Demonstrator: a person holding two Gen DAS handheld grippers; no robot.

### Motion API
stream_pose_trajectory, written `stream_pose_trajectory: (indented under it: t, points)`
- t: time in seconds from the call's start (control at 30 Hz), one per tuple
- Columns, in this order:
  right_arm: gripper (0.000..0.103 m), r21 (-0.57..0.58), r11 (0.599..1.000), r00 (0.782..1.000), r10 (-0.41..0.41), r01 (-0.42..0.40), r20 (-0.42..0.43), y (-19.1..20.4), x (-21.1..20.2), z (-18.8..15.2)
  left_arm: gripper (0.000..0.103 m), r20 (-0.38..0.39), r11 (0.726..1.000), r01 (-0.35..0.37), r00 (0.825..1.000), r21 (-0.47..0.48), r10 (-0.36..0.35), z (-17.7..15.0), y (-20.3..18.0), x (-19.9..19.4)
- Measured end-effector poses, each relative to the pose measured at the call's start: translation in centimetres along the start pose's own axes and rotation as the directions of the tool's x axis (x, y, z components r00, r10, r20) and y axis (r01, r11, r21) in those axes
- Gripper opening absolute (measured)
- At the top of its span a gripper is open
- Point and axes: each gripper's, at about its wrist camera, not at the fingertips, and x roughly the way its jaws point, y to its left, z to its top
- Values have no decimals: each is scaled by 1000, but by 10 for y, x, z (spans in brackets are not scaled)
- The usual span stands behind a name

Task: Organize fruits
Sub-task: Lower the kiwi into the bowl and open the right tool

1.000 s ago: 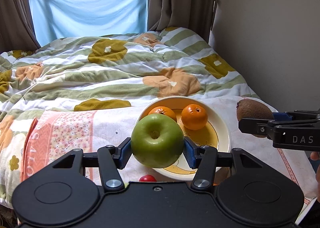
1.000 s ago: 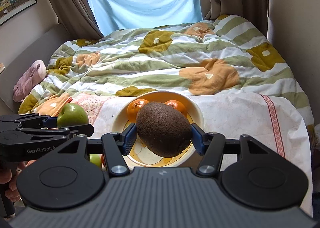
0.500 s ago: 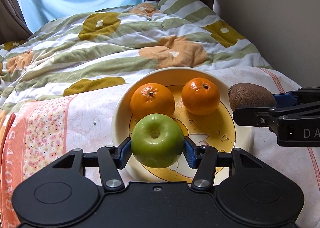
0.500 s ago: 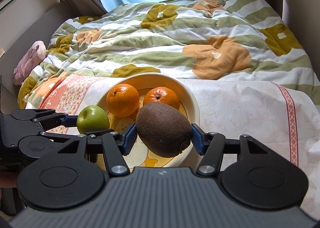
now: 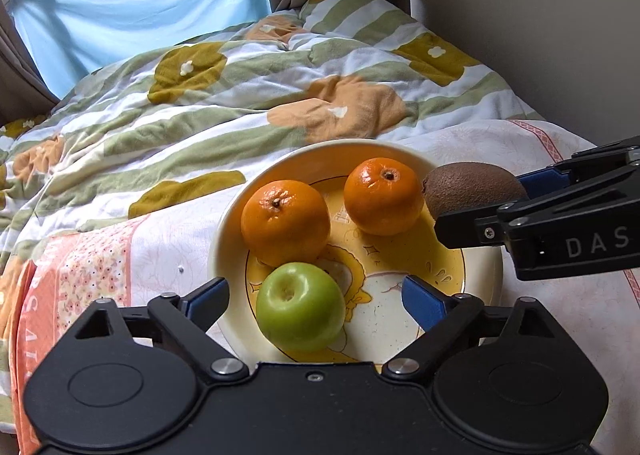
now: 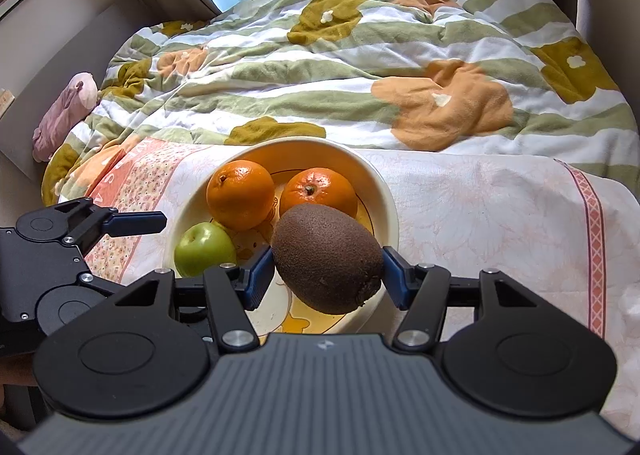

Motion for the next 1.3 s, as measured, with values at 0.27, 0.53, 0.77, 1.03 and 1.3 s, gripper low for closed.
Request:
stream_pose_trajectory:
  t: [0.27,0.53,0.77,1.03,1.3]
  points:
    - [73,-16,1000,1000,1,-2,-16,3,1,3,96,0,997,24,1000,-76,-24,-10,16,-23]
    - [73,-51,998,998,17,-21,-62,18,17,4,96,-19,993,16,1000,-115,-19,-26,24,-36]
    - [73,-102,995,995,4,-14,-96,30,36,-2,96,-24,990,9,1000,-140,-13,-34,30,-39]
    - [74,-139,990,993,-10,-6,-117,35,44,-9,96,-36,989,9,999,-147,-15,-41,30,-40]
    - [103,-132,991,999,-9,4,-34,39,26,-8,96,-16,990,9,1000,-138,-12,-45,30,-51]
